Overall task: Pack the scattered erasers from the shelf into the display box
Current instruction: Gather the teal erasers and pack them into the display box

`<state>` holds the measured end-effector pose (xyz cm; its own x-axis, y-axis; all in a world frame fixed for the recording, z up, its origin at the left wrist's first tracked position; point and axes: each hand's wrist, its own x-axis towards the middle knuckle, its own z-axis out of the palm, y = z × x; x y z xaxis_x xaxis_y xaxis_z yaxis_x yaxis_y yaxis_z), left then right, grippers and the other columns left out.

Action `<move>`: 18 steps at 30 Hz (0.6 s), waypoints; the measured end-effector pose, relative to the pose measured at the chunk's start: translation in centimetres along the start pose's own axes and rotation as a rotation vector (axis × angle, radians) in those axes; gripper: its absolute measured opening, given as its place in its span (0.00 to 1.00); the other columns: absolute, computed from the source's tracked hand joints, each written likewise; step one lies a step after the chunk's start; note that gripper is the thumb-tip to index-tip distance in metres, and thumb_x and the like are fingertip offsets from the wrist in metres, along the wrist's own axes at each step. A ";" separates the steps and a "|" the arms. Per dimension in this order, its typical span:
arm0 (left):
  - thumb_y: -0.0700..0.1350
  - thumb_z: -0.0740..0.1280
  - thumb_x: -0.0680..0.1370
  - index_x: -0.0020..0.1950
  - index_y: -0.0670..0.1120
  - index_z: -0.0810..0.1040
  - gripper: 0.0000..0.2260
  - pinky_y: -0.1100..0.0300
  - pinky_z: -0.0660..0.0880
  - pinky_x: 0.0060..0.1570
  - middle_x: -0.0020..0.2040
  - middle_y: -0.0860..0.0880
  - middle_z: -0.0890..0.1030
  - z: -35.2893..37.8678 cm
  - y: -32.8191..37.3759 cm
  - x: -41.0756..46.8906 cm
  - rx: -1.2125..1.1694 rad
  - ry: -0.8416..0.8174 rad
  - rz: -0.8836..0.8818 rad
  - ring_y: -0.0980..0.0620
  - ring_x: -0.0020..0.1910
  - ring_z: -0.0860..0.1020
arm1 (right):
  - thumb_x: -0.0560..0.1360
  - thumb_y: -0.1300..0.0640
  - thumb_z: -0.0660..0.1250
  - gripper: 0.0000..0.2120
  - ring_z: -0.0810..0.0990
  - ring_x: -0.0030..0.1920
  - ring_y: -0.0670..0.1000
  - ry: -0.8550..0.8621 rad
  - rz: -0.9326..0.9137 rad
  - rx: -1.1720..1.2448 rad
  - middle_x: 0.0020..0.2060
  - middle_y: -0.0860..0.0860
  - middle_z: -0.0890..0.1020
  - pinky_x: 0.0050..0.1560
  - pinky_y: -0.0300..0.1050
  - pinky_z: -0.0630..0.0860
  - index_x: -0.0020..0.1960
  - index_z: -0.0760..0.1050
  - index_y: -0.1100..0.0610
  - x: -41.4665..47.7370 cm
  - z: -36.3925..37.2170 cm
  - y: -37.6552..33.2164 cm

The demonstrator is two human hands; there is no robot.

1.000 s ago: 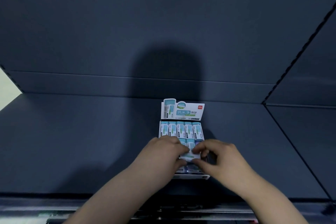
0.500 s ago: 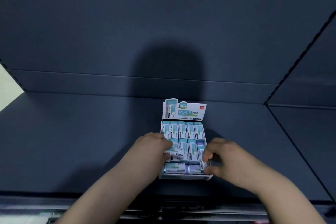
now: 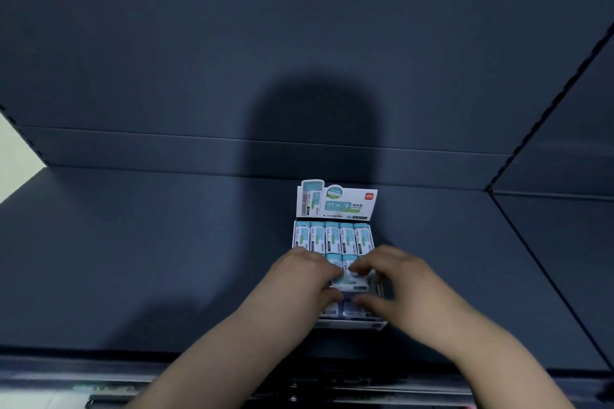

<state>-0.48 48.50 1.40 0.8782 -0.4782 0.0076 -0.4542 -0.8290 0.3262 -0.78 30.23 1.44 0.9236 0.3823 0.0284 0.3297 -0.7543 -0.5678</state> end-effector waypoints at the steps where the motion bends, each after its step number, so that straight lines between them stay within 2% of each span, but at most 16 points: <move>1: 0.52 0.64 0.78 0.60 0.46 0.78 0.15 0.60 0.65 0.59 0.56 0.48 0.79 0.2 0.4 0.0 -0.031 0.012 0.008 0.49 0.58 0.72 | 0.67 0.54 0.75 0.11 0.74 0.44 0.37 0.007 0.000 -0.005 0.42 0.38 0.75 0.45 0.33 0.69 0.48 0.79 0.48 -0.1 0.0 0.1; 5: 0.53 0.69 0.74 0.58 0.48 0.80 0.15 0.59 0.70 0.56 0.53 0.50 0.79 0.0 0.3 -0.6 -0.182 0.056 -0.004 0.53 0.53 0.74 | 0.66 0.54 0.75 0.10 0.76 0.42 0.41 -0.027 0.060 -0.019 0.41 0.41 0.78 0.44 0.31 0.71 0.41 0.75 0.43 -1.0 -0.7 0.6; 8: 0.57 0.68 0.73 0.60 0.53 0.78 0.17 0.64 0.69 0.55 0.53 0.55 0.76 -0.6 -1.3 -1.4 -0.115 0.034 -0.079 0.57 0.54 0.73 | 0.65 0.55 0.75 0.15 0.75 0.44 0.42 -0.054 0.080 -0.037 0.40 0.42 0.77 0.41 0.28 0.69 0.39 0.71 0.40 -1.4 -1.0 0.6; 11: 0.60 0.69 0.71 0.56 0.57 0.76 0.16 0.63 0.69 0.53 0.49 0.59 0.70 -1.0 -2.4 -2.0 -0.079 0.037 -0.167 0.58 0.53 0.72 | 0.65 0.56 0.75 0.13 0.75 0.40 0.42 -0.067 0.077 -0.038 0.40 0.41 0.75 0.41 0.27 0.68 0.40 0.74 0.42 -1.1 -0.8 0.2; 13: 0.61 0.69 0.70 0.53 0.56 0.73 0.16 0.63 0.68 0.50 0.49 0.59 0.69 -1.0 -2.6 -2.2 -0.074 0.026 -0.217 0.57 0.52 0.71 | 0.66 0.57 0.75 0.11 0.75 0.40 0.41 -0.068 0.075 -0.028 0.39 0.40 0.74 0.41 0.27 0.68 0.42 0.77 0.45 -1.0 -0.6 -0.1; 18: 0.60 0.70 0.71 0.47 0.53 0.68 0.16 0.63 0.67 0.42 0.46 0.56 0.71 -0.7 -2.8 -2.3 -0.143 -0.006 -0.293 0.57 0.45 0.71 | 0.67 0.54 0.75 0.07 0.76 0.40 0.42 -0.099 0.086 -0.042 0.41 0.42 0.74 0.43 0.30 0.71 0.44 0.81 0.50 -0.8 -0.5 -0.3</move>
<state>-1.09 52.12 1.14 0.9674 -0.2271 -0.1120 -0.1559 -0.8826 0.4435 -1.54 29.82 1.99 0.9257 0.3646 -0.1009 0.2603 -0.8074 -0.5295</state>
